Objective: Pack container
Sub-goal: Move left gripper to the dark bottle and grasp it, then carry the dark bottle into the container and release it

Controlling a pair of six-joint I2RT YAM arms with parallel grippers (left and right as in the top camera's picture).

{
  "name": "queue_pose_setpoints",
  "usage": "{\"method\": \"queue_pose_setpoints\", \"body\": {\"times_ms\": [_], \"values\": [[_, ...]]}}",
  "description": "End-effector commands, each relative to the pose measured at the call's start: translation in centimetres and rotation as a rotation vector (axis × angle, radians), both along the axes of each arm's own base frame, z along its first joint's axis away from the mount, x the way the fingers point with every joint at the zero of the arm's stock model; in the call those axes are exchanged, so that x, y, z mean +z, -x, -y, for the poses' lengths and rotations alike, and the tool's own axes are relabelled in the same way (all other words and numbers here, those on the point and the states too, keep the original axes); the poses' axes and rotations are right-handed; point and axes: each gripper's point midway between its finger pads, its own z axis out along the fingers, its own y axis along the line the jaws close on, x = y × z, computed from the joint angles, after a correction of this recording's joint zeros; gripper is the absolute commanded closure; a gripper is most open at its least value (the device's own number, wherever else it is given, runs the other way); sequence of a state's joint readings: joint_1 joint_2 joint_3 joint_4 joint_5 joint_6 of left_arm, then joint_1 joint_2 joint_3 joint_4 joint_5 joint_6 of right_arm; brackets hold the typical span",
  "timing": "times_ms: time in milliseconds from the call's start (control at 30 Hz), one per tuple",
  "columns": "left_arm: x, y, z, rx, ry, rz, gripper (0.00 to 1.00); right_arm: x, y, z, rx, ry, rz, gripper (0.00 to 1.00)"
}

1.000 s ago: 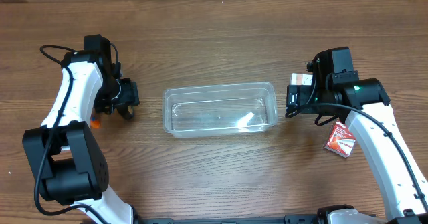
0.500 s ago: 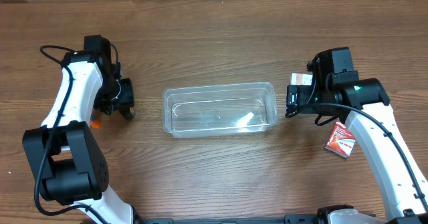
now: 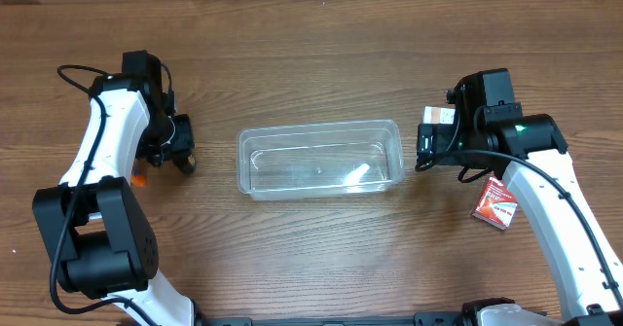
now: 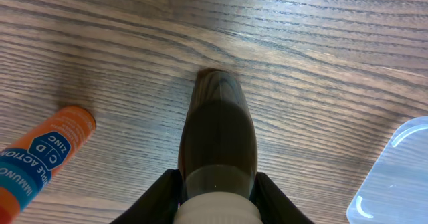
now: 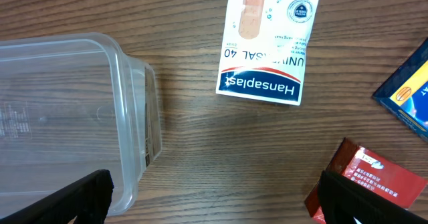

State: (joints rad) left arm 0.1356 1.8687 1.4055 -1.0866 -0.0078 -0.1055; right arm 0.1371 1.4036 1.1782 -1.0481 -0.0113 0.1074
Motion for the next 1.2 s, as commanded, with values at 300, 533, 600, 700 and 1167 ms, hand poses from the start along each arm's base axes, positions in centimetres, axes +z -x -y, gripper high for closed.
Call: {"method": "queue_pose_setpoints", "body": {"times_ms": [300,533,600,700,1167], "values": [[5.9,-1.1,0.4,0.010,-0.036,0.130,0.96,1.5,-0.8,0.5,-0.014,0.001,0.049,0.00],[13.7,0.6,5.2,-0.094,-0.023,0.293,0.96,2.6,-0.8,1.5,-0.047,-0.004,0.086,0.00],[15.6,1.7,6.8,-0.104,-0.008,0.327,0.96,2.6,-0.8,1.6,-0.048,-0.004,0.086,0.00],[17.7,3.5,9.4,-0.153,0.015,0.368,0.96,2.6,-0.8,1.6,-0.048,-0.004,0.086,0.00],[14.6,6.4,15.4,-0.238,0.038,0.197,0.96,2.6,-0.7,1.3,-0.042,-0.018,0.084,0.00]]}}
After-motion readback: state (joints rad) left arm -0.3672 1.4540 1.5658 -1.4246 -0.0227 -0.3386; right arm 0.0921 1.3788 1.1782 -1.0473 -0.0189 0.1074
